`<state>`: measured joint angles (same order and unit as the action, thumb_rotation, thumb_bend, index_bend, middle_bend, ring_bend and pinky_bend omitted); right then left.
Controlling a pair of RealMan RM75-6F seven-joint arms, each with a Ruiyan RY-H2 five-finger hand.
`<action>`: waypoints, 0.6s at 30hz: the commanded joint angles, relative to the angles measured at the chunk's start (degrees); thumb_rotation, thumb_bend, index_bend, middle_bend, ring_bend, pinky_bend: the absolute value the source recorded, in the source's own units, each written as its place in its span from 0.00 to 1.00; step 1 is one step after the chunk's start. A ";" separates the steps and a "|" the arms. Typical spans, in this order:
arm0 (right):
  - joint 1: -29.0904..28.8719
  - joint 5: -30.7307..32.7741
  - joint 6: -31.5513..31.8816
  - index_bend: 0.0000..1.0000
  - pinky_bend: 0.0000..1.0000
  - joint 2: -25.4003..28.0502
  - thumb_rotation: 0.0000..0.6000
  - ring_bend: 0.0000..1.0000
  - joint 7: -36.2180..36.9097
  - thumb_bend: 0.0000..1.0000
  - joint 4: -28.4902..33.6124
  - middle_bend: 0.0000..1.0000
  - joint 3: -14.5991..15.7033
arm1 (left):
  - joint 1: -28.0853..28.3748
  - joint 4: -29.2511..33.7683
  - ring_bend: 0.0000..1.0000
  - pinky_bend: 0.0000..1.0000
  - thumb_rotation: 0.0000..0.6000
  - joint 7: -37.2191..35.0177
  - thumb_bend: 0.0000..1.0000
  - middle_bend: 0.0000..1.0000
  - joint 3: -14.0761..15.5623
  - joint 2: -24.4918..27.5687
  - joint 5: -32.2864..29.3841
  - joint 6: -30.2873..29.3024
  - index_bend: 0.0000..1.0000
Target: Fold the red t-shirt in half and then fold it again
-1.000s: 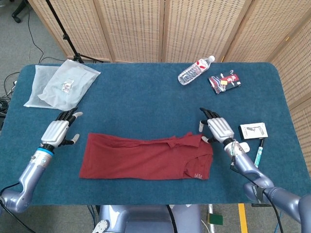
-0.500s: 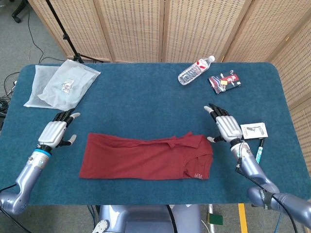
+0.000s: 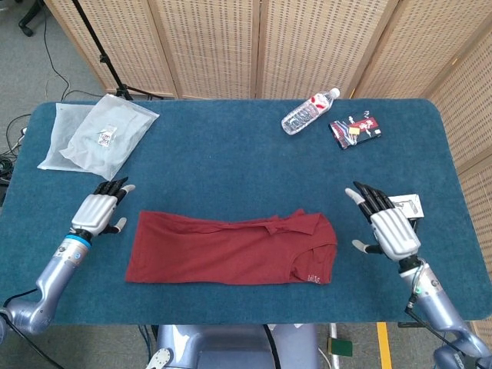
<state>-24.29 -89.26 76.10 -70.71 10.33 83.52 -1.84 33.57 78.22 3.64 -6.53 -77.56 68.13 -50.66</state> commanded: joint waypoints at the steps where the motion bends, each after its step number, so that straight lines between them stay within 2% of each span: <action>1: 5.99 -5.68 8.86 0.00 0.10 1.96 1.00 0.00 -2.92 0.00 1.46 0.00 3.57 | 1.33 1.32 0.00 0.00 1.00 5.14 0.42 0.00 -0.13 -2.27 -4.06 1.42 0.08; 4: 8.84 -8.32 13.68 0.00 0.10 1.24 1.00 0.00 -4.48 0.00 0.96 0.00 4.60 | 1.50 1.63 0.00 0.00 1.00 8.48 0.42 0.00 -0.17 -3.73 -6.71 0.70 0.10; 7: 9.98 -10.08 15.71 0.00 0.10 1.22 1.00 0.00 -4.09 0.00 0.23 0.00 5.09 | 1.48 2.11 0.00 0.00 1.00 10.62 0.43 0.00 0.07 -4.63 -8.36 0.12 0.12; 18: 10.69 -11.71 16.91 0.00 0.10 1.87 1.00 0.00 -1.45 0.00 -0.41 0.00 4.77 | 0.69 2.84 0.00 0.00 1.00 13.88 0.44 0.00 -0.17 -7.48 -11.71 -3.22 0.18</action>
<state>-13.63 -100.90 93.00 -68.88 8.80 83.14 2.96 34.38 81.05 17.24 -6.56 -84.71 56.82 -53.59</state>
